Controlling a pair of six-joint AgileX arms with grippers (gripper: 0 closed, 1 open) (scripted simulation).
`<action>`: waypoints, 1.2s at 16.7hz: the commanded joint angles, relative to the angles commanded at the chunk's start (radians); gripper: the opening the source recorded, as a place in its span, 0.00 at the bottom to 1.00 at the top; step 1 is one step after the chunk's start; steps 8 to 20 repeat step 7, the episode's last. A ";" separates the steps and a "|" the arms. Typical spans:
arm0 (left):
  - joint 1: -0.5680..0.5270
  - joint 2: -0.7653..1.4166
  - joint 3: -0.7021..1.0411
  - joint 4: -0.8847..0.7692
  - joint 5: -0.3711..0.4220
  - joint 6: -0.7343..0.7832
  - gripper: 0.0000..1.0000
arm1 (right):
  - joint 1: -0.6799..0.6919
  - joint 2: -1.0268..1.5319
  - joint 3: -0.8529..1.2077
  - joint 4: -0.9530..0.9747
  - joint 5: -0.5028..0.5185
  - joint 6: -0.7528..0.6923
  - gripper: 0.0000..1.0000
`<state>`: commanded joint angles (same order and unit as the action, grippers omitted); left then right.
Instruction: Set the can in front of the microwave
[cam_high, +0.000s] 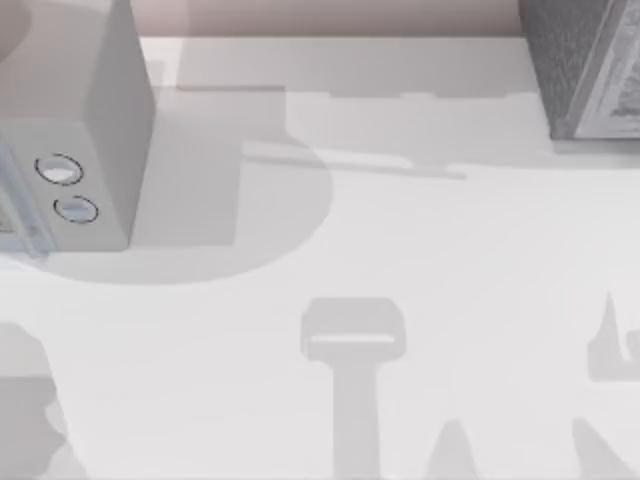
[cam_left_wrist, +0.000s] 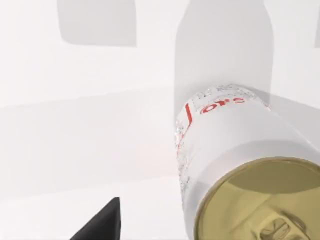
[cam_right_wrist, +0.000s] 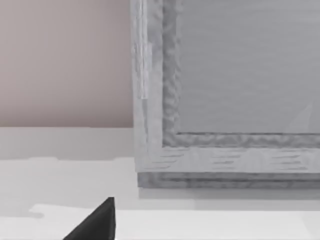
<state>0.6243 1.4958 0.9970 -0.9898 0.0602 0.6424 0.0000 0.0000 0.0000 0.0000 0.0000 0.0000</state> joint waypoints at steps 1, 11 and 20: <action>0.000 -0.002 0.013 -0.014 0.000 0.000 1.00 | 0.000 0.000 0.000 0.000 0.000 0.000 1.00; -0.002 -0.028 0.131 -0.159 0.000 -0.003 1.00 | 0.000 0.000 0.000 0.000 0.000 0.000 1.00; -0.002 -0.028 0.131 -0.159 0.000 -0.003 1.00 | 0.000 0.000 0.000 0.000 0.000 0.000 1.00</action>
